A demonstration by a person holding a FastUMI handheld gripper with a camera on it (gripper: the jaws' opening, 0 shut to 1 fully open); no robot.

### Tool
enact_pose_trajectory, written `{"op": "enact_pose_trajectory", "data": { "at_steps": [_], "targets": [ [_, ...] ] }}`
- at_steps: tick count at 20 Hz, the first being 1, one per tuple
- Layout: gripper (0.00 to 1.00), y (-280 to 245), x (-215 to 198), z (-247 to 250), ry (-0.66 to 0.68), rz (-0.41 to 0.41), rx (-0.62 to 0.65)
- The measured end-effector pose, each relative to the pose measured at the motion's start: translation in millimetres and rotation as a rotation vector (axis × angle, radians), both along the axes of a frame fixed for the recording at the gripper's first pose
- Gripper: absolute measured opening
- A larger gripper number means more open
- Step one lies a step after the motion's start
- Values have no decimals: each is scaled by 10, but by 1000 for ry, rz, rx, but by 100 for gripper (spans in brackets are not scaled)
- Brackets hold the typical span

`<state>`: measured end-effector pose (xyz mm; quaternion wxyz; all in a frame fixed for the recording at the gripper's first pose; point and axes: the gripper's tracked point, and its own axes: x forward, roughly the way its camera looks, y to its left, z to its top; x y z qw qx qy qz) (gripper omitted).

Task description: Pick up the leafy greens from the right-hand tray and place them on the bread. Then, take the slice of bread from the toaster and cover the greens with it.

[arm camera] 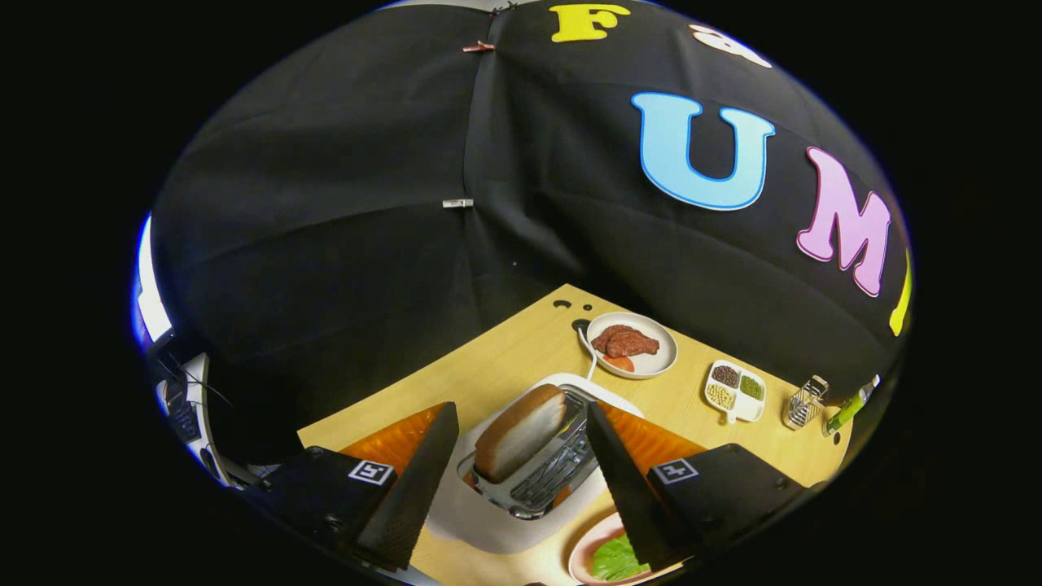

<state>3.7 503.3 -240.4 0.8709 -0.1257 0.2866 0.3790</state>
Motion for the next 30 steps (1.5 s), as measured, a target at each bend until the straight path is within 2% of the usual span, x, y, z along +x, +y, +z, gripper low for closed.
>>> {"op": "enact_pose_trajectory", "data": {
  "at_steps": [4, 8, 11, 14, 15, 19, 26, 30],
  "targets": [
    [96, 132, 69, -259, 47, -42, -36],
    [82, 179, 81, -378, 32, -50, -83],
    [57, 184, 85, -458, 23, -57, -117],
    [43, 166, 62, -468, 49, -77, -121],
    [34, 155, 62, -466, 67, -90, -116],
    [16, 99, 60, -446, 139, -69, -82],
    [13, -10, 195, 17, 154, -70, 24],
    [13, -236, 354, 345, 125, -113, 72]
  ]
}}
